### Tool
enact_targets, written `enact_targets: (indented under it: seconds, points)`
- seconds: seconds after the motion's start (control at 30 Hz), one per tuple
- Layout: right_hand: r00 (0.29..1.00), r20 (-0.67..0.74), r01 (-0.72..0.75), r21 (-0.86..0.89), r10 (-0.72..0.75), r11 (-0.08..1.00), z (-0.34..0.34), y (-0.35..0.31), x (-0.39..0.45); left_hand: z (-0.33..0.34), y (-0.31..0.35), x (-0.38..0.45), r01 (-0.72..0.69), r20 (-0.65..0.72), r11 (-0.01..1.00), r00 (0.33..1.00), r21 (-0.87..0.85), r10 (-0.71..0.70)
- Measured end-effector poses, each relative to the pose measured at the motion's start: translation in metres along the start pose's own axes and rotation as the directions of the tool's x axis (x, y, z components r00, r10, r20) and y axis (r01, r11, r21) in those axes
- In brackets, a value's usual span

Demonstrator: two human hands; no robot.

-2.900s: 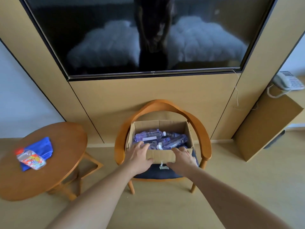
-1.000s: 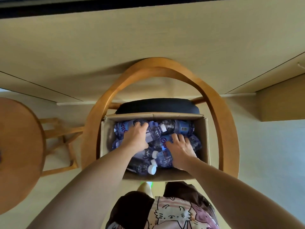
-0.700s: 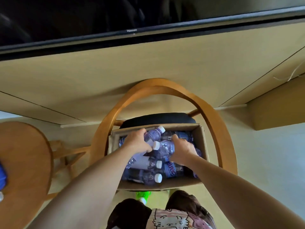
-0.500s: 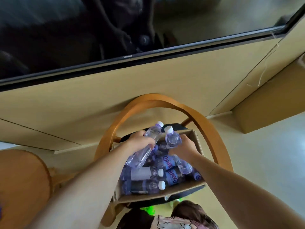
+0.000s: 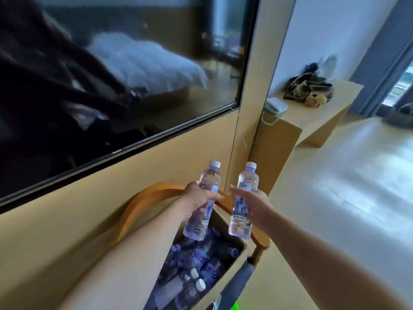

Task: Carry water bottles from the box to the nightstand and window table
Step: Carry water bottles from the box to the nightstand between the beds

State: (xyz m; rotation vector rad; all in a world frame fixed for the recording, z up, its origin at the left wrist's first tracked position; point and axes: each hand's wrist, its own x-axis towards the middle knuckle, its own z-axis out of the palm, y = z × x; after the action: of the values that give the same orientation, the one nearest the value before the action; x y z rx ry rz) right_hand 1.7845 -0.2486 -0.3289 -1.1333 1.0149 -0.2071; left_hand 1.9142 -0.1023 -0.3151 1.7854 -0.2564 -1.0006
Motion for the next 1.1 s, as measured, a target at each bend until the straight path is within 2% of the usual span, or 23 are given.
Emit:
enact_targets:
  seconds: [0.1, 0.3, 0.4, 0.53, 0.77, 1.1]
  points:
    - [0.991, -0.124, 0.065, 0.057, -0.058, 0.996, -0.042, -0.008, -0.027, 0.039, 0.021, -0.01, -0.082, 0.022, 0.992, 0.997, 0.098, 0.08]
    - [0.944, -0.278, 0.228, 0.155, -0.179, 0.961, -0.137, -0.018, -0.09, 0.137, 0.061, -0.035, -0.213, 0.211, 0.954, 0.963, 0.21, 0.169]
    - [0.885, -0.413, 0.313, 0.183, -0.216, 0.932, -0.192, -0.018, -0.131, 0.199, 0.081, -0.055, -0.294, 0.307, 0.928, 0.926, 0.227, 0.218]
    - [0.797, -0.558, 0.37, 0.149, -0.231, 0.917, -0.274, -0.002, -0.189, 0.293, 0.094, -0.099, -0.35, 0.444, 0.905, 0.869, 0.24, 0.218]
    - [0.648, -0.74, 0.394, 0.123, -0.181, 0.911, -0.429, 0.056, -0.302, 0.467, 0.078, -0.204, -0.482, 0.645, 0.85, 0.723, 0.214, 0.248]
    - [0.37, -0.929, 0.424, 0.149, -0.021, 0.893, -0.61, 0.165, -0.48, 0.702, 0.018, -0.372, -0.593, 0.901, 0.788, 0.416, 0.165, 0.124]
